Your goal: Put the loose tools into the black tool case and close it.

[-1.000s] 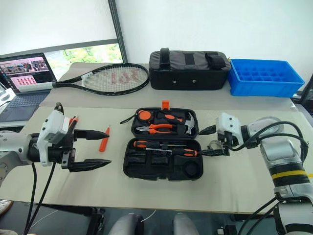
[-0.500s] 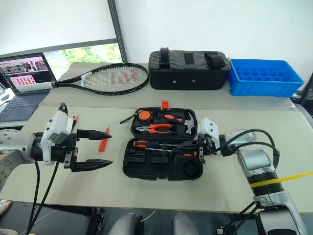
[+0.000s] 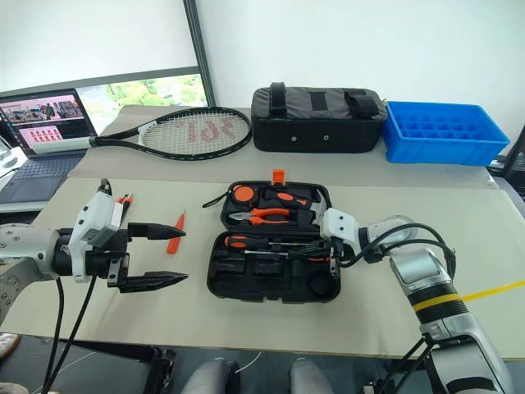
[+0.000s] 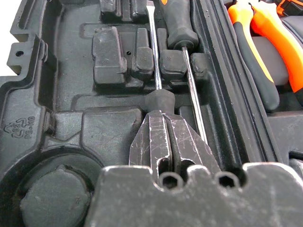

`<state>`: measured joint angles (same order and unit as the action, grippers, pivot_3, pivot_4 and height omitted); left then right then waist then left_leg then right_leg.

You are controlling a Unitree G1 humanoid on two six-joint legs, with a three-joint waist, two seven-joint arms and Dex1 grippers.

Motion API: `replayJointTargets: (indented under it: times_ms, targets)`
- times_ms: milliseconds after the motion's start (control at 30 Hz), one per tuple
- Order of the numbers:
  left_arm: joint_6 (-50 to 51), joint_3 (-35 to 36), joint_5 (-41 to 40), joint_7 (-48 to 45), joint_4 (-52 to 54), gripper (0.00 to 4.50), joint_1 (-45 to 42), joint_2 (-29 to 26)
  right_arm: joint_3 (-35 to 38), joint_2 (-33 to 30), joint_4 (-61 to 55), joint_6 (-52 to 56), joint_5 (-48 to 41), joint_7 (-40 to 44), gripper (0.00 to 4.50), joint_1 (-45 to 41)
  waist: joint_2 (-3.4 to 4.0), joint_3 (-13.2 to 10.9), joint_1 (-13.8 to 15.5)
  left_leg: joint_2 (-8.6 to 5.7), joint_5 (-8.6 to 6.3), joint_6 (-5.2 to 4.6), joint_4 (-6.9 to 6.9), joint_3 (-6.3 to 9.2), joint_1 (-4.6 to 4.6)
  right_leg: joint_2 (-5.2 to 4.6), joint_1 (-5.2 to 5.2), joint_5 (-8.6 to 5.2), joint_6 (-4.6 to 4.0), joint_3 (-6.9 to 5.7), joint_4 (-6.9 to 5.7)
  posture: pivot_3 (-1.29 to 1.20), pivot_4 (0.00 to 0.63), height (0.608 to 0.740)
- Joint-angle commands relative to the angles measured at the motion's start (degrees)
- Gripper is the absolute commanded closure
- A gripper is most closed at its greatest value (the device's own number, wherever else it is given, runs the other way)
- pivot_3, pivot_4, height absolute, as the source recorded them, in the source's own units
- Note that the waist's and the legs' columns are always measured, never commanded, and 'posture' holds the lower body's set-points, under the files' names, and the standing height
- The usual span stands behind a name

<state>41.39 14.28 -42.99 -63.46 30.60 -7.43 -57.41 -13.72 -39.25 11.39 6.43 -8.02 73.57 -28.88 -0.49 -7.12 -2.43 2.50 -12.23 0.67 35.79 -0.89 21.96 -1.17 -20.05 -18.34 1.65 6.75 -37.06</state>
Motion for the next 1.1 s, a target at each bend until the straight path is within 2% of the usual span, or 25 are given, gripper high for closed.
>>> replayJointTargets:
  times_ms: [33, 67, 133, 167, 233, 333, 367, 433, 500, 600, 767, 900, 1100]
  targets:
    - [-0.3, 3.5, 0.4, 6.6, 0.7, 0.00, 2.6, 3.7, 3.9, -0.4, -2.0, -1.1, -3.6, 0.6, 4.45, 1.2, 0.06, 0.0, 0.0, 0.01, 0.00, 0.00, 0.00, -0.01, 0.01, -0.01, -0.02, 0.00, 0.00, 0.01, -0.01, 0.00, 0.150, 0.707]
    - [-0.5, 3.7, 1.0, 8.2, 0.9, 0.00, 3.3, 4.6, 5.2, -0.4, -2.8, -1.6, -4.9, 0.8, 4.45, 1.4, 0.07, 0.0, 0.0, 0.02, 0.00, 0.00, -0.01, -0.02, 0.05, -0.01, -0.05, 0.00, 0.00, 0.02, -0.01, 0.00, 0.150, 0.707]
    - [-3.5, 2.7, 7.1, 13.7, 0.9, 0.00, 5.0, 6.5, 7.9, -0.7, -3.9, -0.8, -6.9, -0.3, 4.45, 1.8, 0.05, -0.1, 0.0, 0.03, 0.00, 0.00, -0.01, 0.00, 0.15, -0.01, -0.14, 0.01, -0.01, 0.00, -0.01, 0.00, 0.150, 0.707]
    - [-3.7, 2.2, 9.3, 15.7, 0.6, 0.00, 6.1, 6.9, 9.3, -1.8, -4.6, 0.0, -8.2, 0.3, 4.02, 2.6, 0.06, -0.1, 0.0, 0.04, 0.00, 0.00, -0.01, 0.01, 0.18, 0.00, -0.15, 0.01, -0.02, -0.01, -0.01, 0.00, 0.150, 0.707]
    - [-4.1, 2.1, 12.1, 18.8, 0.2, 0.00, 8.4, 8.2, 12.4, -3.7, -5.6, 1.4, -11.0, 1.3, 3.49, 4.2, 0.06, -0.1, 0.1, 0.02, 0.00, 0.00, -0.02, 0.03, 0.20, -0.03, -0.15, 0.03, -0.05, 0.00, 0.01, 0.00, 0.150, 0.707]
    - [-4.6, 1.1, 15.9, 25.6, -1.4, 0.00, 9.0, 12.6, 16.9, -5.8, -6.1, 2.0, -14.3, 2.1, 2.46, 7.0, 0.06, -0.1, 0.4, 0.01, 0.00, 0.00, -0.06, 0.04, 0.18, -0.10, -0.11, 0.03, -0.06, -0.01, 0.05, 0.00, 0.150, 0.707]
    - [-4.6, 0.3, 17.3, 27.7, -1.8, 0.00, 8.6, 14.0, 18.0, -6.5, -6.2, 2.0, -15.2, 2.6, 2.00, 7.8, 0.04, -0.1, 0.4, 0.00, 0.00, 0.00, -0.05, 0.04, 0.18, -0.14, -0.08, 0.03, -0.06, -0.03, 0.07, 0.00, 0.150, 0.707]
    - [-4.1, -1.0, 19.1, 31.9, -3.4, 0.00, 6.6, 17.2, 19.7, -7.6, -6.7, 1.8, -16.3, 3.4, 1.55, 9.4, 0.01, -0.1, 0.3, 0.02, 0.00, 0.00, -0.05, 0.02, 0.18, -0.11, -0.08, 0.05, -0.07, -0.03, 0.08, 0.00, 0.150, 0.707]
    - [-2.4, -3.3, 22.0, 37.1, -5.9, 0.00, 3.4, 20.3, 22.4, -7.5, -7.3, 0.5, -18.6, 3.9, 0.71, 10.9, 0.02, -0.1, 0.4, -0.02, 0.00, 0.00, -0.02, 0.02, 0.19, -0.15, -0.06, 0.07, -0.11, -0.02, 0.06, 0.00, 0.150, 0.707]
    - [0.7, -6.2, 27.2, 44.0, -9.9, 0.00, 0.0, 23.1, 26.4, -6.9, -7.3, -2.7, -20.8, 3.9, 0.05, 12.7, 0.01, -0.1, 0.4, -0.09, 0.00, 0.00, 0.01, 0.03, 0.21, -0.09, -0.04, 0.08, -0.11, -0.03, 0.07, 0.00, 0.150, 0.707]
    - [3.8, -8.3, 29.2, 48.7, -13.2, 0.00, -2.9, 28.2, 29.7, -8.9, -5.5, -3.6, -22.2, 6.0, 0.05, 13.0, 0.03, -0.1, 0.0, -0.20, 0.00, 0.00, -0.04, 0.08, 0.22, -0.11, -0.07, 0.08, -0.10, 0.03, 0.07, 0.00, 0.150, 0.707]
    - [5.5, -8.6, 29.1, 51.2, -17.8, 0.00, -6.3, 32.7, 30.2, -15.0, -3.5, 3.6, -25.4, 13.2, 0.05, 12.6, 0.02, -0.1, 0.4, -0.33, 0.00, 0.00, -0.01, 0.10, 0.24, -0.19, -0.06, 0.08, -0.09, -0.01, 0.05, 0.00, 0.150, 0.707]
    - [9.1, -8.4, 28.8, 52.8, -19.6, 0.00, -7.8, 36.6, 30.6, -16.8, -2.7, 4.4, -26.7, 15.4, 0.05, 10.9, -0.07, -0.1, 0.3, -0.41, 0.00, 0.00, -0.01, 0.15, 0.23, -0.23, -0.02, 0.08, -0.06, 0.00, 0.07, 0.00, 0.150, 0.707]
